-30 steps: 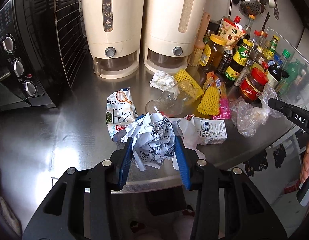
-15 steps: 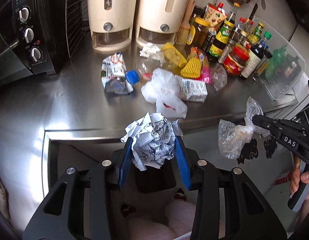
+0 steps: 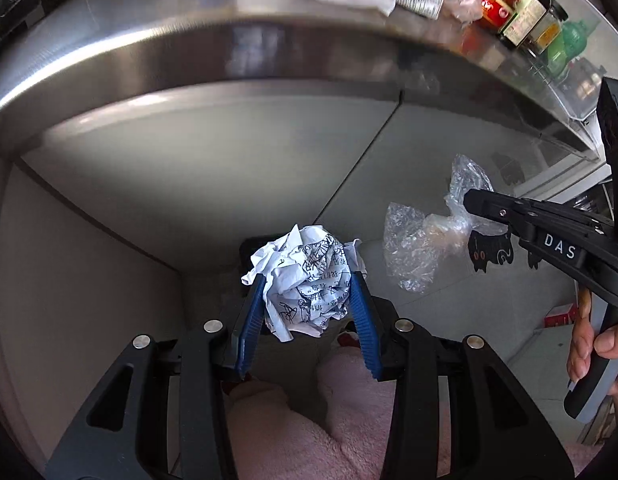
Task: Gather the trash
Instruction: 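Carry the paper and plastic bag down over the black bin and open both grippers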
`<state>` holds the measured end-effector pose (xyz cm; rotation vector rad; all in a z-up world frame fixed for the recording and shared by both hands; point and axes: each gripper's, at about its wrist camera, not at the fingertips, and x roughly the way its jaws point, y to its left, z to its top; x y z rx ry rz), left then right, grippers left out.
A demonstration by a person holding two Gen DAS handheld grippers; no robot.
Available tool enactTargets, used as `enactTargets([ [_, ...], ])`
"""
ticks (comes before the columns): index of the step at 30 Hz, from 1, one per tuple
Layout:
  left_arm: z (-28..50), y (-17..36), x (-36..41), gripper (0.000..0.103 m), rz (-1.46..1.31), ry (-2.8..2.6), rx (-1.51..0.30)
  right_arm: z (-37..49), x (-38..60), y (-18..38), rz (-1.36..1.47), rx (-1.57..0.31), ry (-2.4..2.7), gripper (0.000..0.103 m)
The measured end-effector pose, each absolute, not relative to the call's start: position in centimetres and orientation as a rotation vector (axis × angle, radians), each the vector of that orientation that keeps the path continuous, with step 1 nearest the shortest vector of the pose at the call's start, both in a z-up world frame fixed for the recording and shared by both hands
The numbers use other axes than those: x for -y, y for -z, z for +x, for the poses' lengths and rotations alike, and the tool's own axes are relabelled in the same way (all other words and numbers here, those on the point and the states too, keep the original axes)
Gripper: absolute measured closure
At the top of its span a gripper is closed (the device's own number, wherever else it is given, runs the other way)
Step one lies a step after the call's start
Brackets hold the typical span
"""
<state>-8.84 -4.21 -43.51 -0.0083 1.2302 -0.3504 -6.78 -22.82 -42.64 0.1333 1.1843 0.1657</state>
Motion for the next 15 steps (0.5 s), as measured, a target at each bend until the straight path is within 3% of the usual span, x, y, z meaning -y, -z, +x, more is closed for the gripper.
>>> enactTargets([
  [10,-6.8,53.9,5.5,0.063,-0.001,0.325,-1.324,-3.9,21.2,53.6,0.241,-1.305,-0.184,0.100],
  [15,-5.7,56.9,5.7,0.063,-0.005,0.316,-1.365,-2.8,21.2,56.3,0.300,-1.342,-0.178,0.099],
])
